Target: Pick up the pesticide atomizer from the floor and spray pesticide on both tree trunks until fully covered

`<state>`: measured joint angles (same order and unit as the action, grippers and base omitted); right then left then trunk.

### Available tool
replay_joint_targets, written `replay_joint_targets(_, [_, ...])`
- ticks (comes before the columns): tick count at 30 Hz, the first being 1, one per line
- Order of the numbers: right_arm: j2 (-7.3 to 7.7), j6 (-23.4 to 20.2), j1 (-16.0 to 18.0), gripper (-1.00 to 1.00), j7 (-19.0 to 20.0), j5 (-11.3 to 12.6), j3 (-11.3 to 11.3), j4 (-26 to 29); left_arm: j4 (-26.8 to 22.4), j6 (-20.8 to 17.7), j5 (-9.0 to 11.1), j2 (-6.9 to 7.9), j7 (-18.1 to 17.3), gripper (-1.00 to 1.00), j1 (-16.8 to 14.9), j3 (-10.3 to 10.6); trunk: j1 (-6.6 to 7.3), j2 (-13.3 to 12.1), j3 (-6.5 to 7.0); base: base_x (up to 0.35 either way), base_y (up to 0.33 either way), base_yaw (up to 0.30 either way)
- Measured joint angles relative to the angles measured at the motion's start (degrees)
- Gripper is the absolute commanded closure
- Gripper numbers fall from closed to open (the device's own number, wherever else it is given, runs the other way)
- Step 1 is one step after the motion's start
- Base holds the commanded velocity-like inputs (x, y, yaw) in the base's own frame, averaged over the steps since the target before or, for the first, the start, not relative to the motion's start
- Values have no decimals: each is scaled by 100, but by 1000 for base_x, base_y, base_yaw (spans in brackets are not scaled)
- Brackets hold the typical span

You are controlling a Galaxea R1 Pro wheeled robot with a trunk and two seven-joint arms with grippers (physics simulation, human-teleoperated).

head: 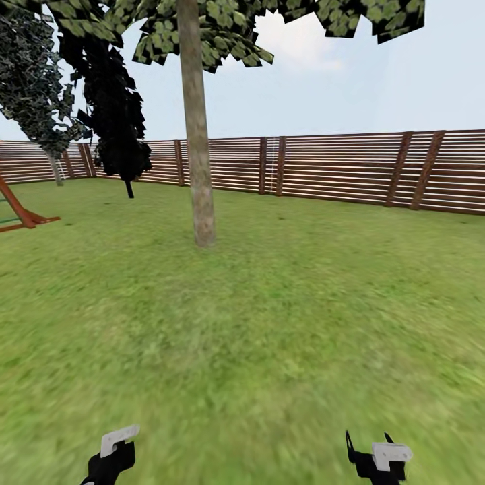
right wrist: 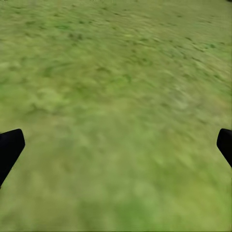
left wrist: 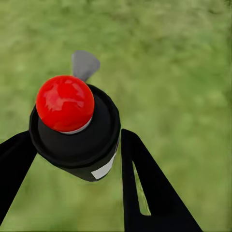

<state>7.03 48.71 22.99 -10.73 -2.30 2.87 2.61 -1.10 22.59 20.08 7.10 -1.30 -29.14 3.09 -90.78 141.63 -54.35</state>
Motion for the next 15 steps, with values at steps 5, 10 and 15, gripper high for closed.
replay_joint_targets(5, [0, 0, 0, -100, 0, 0, 0, 0, 0, 0, 1, -1, 2, 100, 0, 0, 0, 0, 0, 331, 0, 0])
replay_joint_targets(10, [0, 0, 0, -100, 0, 0, 0, 0, 0, 0, 1, 0, 1, 100, 0, -1, 0, 0, 0, 331, 0, 0])
replay_joint_targets(15, [0, 0, 0, -100, 0, 0, 0, 3, 0, 0, 0, -1, -2, 100, 0, 0, 0, 0, 0, 331, 0, 0])
